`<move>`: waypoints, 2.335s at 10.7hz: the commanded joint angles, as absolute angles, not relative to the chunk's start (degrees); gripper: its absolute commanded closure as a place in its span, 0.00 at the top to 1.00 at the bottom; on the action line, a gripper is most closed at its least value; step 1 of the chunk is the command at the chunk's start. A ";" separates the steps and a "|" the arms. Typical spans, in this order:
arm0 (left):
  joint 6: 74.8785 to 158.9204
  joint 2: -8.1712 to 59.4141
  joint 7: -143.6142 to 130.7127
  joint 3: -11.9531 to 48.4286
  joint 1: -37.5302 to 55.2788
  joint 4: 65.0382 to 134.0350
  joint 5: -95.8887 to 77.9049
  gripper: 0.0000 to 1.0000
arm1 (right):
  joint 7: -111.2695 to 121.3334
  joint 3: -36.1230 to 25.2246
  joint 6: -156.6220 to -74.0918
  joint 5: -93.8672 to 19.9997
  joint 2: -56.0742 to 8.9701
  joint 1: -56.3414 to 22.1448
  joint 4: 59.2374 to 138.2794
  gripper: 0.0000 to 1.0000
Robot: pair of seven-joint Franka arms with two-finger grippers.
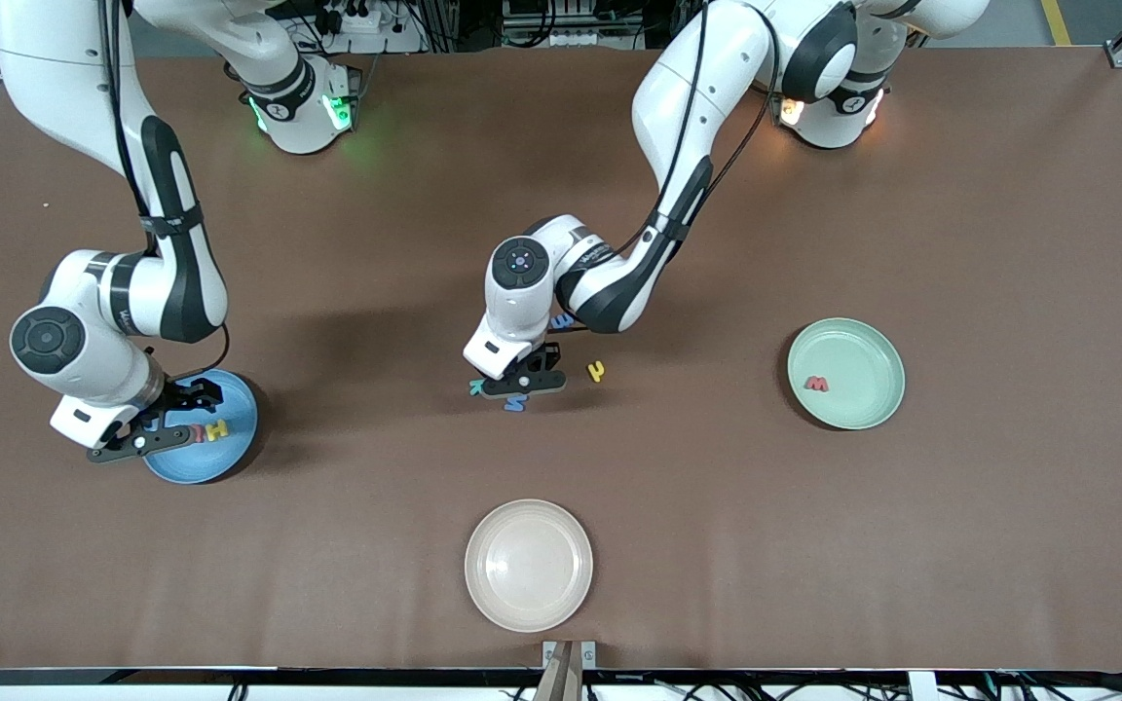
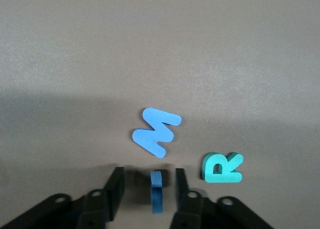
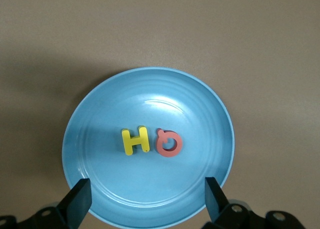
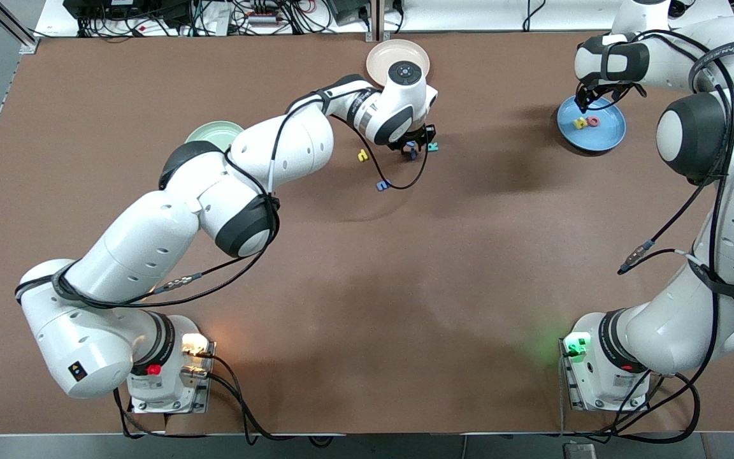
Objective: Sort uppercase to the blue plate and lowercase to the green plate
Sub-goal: 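Lower the left gripper and grasp the upright blue letter, then carry the blue letter to the green plate while the right gripper returns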
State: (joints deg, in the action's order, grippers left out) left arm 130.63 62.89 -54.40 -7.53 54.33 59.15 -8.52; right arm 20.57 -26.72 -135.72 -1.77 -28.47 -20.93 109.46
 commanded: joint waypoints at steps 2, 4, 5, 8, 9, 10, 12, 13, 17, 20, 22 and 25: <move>129.37 64.77 -55.99 -9.49 55.37 55.99 -9.40 0.44 | 20.39 -26.54 -135.53 -2.64 -27.86 -20.74 110.04 1.00; 129.37 64.78 -55.99 -9.49 55.37 55.99 -9.40 0.43 | 20.30 -26.54 -135.53 -2.72 -27.86 -20.83 110.04 1.00; 129.37 64.78 -56.07 -9.49 55.46 55.99 -9.40 0.43 | 20.13 -26.54 -135.18 -2.72 -27.86 -21.00 110.04 1.00; 129.29 64.78 -56.16 -9.49 55.55 55.99 -9.40 0.28 | 16.54 -25.84 -134.91 -2.81 -27.86 -21.79 110.04 1.00; 129.29 64.78 -56.51 -9.49 55.81 55.99 -9.40 0.16 | 15.04 -25.84 -134.91 -2.81 -27.86 -22.41 110.04 1.00; 129.20 64.78 -56.43 -9.49 55.81 56.07 -9.32 0.05 | 14.59 -25.84 -134.91 -2.81 -27.86 -22.67 110.04 1.00; 128.59 64.69 -56.25 -9.49 55.81 56.07 -9.14 0.00 | 14.59 -25.84 -134.56 -2.81 -27.95 -22.68 110.04 1.00; 127.54 64.51 -55.73 -9.58 55.81 56.07 -9.05 0.00 | 14.59 -25.84 -134.56 -2.73 -27.95 -22.68 110.04 1.00; 117.01 59.78 -46.43 -9.67 51.70 56.34 -9.14 0.00 | 13.98 -25.66 -134.56 -2.81 -27.95 -22.76 110.13 1.00; 109.09 55.91 -35.72 -9.67 46.34 56.42 -8.70 0.00 | 9.77 -24.18 -134.56 -2.81 -27.95 -23.47 110.04 1.00; 105.58 53.71 -29.21 -10.02 43.52 56.78 -8.44 0.00 | 3.12 -21.20 -134.56 -2.81 -27.86 -23.99 109.78 1.00; 98.81 50.11 -19.55 -11.16 38.69 57.22 -7.74 0.00 | -11.21 -16.27 -135.00 -3.60 -28.38 -26.97 108.64 1.00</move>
State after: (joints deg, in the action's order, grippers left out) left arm 101.94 53.00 -23.91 -10.65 40.44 56.29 -8.44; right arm -5.61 -17.77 -134.97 -2.31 -28.49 -25.58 109.20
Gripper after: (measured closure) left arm 0.899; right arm 0.000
